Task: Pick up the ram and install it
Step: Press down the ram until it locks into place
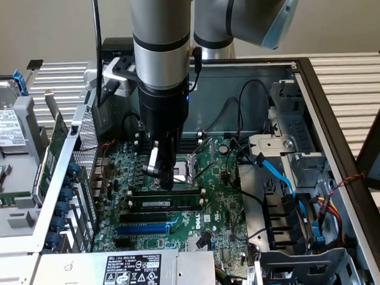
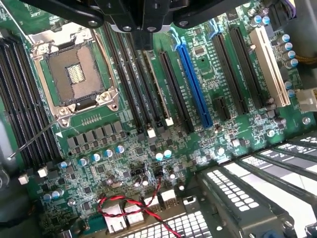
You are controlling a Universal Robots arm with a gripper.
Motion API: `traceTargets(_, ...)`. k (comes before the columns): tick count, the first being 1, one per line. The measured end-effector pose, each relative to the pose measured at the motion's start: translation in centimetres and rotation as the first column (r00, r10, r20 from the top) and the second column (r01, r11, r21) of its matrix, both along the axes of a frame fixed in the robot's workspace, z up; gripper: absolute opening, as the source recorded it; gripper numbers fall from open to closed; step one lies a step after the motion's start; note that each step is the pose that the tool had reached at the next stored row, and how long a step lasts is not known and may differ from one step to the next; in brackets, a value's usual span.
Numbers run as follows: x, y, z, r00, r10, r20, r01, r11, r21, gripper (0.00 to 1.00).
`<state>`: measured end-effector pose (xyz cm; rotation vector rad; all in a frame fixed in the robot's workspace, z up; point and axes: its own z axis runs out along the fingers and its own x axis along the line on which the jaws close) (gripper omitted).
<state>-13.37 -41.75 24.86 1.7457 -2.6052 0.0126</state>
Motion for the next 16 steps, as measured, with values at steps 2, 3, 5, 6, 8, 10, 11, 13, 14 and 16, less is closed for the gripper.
traceTargets(2, -0.01, -0.01, 0.01, 0.9997, -0.023, -0.0003, 0.023, 0.9997, -0.0012, 0.11)
traceTargets(3, -0.01, -0.01, 0.02, 0.9994, -0.036, -0.0003, 0.036, 0.9994, -0.0015, 0.11)
traceTargets(5, -0.01, 0.00, 0.02, 0.9980, -0.063, -0.0004, 0.063, 0.9980, -0.0015, 0.11)
traceTargets(6, -0.01, 0.00, 0.02, 0.9970, -0.077, -0.0004, 0.077, 0.9970, -0.0015, 0.11)
traceTargets(8, -0.01, 0.00, 0.02, 0.9943, -0.107, -0.0004, 0.107, 0.9943, -0.0015, 0.11)
traceTargets(10, -0.01, 0.00, 0.02, 0.9909, -0.135, -0.0004, 0.135, 0.9909, -0.0016, 0.11)
traceTargets(11, -0.01, 0.00, 0.02, 0.9889, -0.149, -0.0004, 0.149, 0.9889, -0.0015, 0.11)
traceTargets(13, -0.01, 0.00, 0.02, 0.9843, -0.177, -0.0004, 0.177, 0.9843, -0.0015, 0.11)
traceTargets(14, -0.01, 0.00, 0.02, 0.9816, -0.191, -0.0004, 0.191, 0.9816, -0.0015, 0.11)
traceTargets(16, -0.01, 0.00, 0.02, 0.9760, -0.218, -0.0004, 0.218, 0.9760, -0.0015, 0.11)
